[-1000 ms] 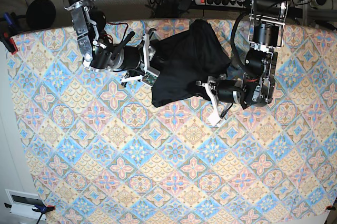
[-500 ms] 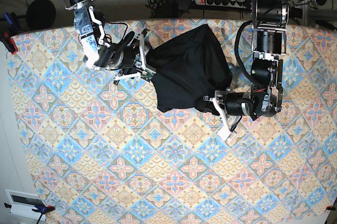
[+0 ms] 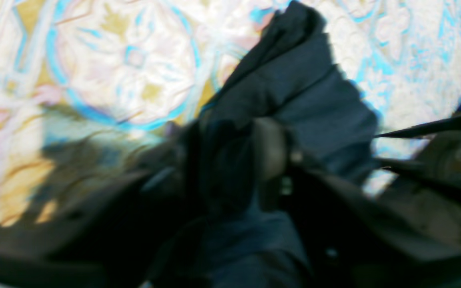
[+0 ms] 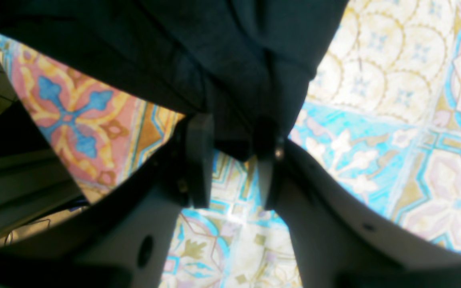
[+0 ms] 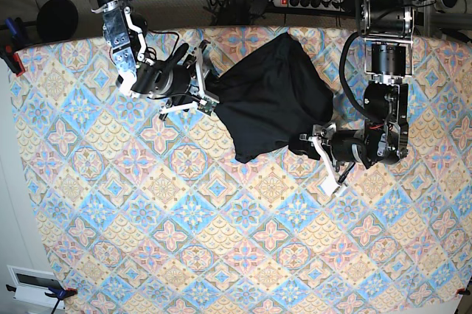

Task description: Layout the t-shirt on the table in an organized manner, then fold the t-shirt properly

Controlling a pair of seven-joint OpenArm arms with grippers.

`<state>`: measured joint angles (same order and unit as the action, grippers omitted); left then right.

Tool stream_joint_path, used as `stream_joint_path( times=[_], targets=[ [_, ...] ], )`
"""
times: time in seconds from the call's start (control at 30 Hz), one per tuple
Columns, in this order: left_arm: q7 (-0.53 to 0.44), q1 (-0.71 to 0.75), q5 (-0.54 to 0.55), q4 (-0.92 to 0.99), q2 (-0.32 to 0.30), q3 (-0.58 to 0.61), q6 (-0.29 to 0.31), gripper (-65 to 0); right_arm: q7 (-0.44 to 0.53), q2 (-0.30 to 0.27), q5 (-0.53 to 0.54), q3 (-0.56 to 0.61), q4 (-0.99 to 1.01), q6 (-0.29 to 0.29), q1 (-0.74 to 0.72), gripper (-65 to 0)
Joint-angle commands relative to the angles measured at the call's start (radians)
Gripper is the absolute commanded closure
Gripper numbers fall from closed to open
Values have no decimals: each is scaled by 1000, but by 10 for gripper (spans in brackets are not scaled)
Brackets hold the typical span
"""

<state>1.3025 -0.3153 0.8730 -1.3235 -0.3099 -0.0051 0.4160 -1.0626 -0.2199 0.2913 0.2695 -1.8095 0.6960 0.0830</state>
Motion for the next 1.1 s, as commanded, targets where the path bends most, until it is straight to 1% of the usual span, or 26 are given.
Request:
stream_joint_path(
  times=[0.0,0.07,0.13,0.2,0.23,0.3,0.43,0.5,0.6,0.67,0.7,0.8,0.83,0.87,0.93,1.07],
  targets=[
    [-14,-23,50,-21,-10,-40,2,-288,15,-5,12,-2,-19,2,-13,-176],
    [-14,9,130,-21,-8,-128,2,-339,17,-5,12,-3,-37,2,-13,-176],
    [-10,35,213,-21,-8,-215,2,-365,17,-5,12,-3,-80,2,-13,-176],
    [-7,78,263,-21,-8,-255,2,-362,17,-5,12,-5,-120,2,-13,-176],
    [-7,100,282,-26,-11,-256,2,-356,17,-5,12,-9,-135,2,-13,-176],
    [-8,163,286,-80,-45,-253,2,-339,17,-5,12,-9,-151,2,-13,-176],
    [-14,268,283,-155,-51,-252,4,-304,18,-5,13,-5,-152,2,-13,-176],
    [-14,272,251,-155,-50,-244,4,-294,18,-5,13,-3,-152,2,-13,-176],
    [-14,270,167,-158,-53,-180,4,-257,20,-3,13,18,-151,2,-16,-176],
    [-16,265,116,-158,-53,-154,4,-194,34,-3,10,44,-149,2,-18,-176],
    [-22,264,88,-159,-53,-149,4,-149,45,-3,10,50,-148,2,-18,-176],
    [-114,247,2,-158,-51,-146,1,-16,58,-3,10,61,-144,2,-19,-176],
    [-128,241,-28,-158,-51,-146,1,0,58,-3,10,61,-144,2,-19,-176],
    [-133,236,-54,-158,-51,-146,1,0,58,-3,10,61,-143,2,-19,-176],
    [-133,218,-74,-159,-50,-146,1,-29,61,-3,10,61,-141,2,-19,-177],
    [-128,212,-53,-159,-48,-146,1,-70,63,-3,9,61,-135,2,-19,-178]
  ],
)
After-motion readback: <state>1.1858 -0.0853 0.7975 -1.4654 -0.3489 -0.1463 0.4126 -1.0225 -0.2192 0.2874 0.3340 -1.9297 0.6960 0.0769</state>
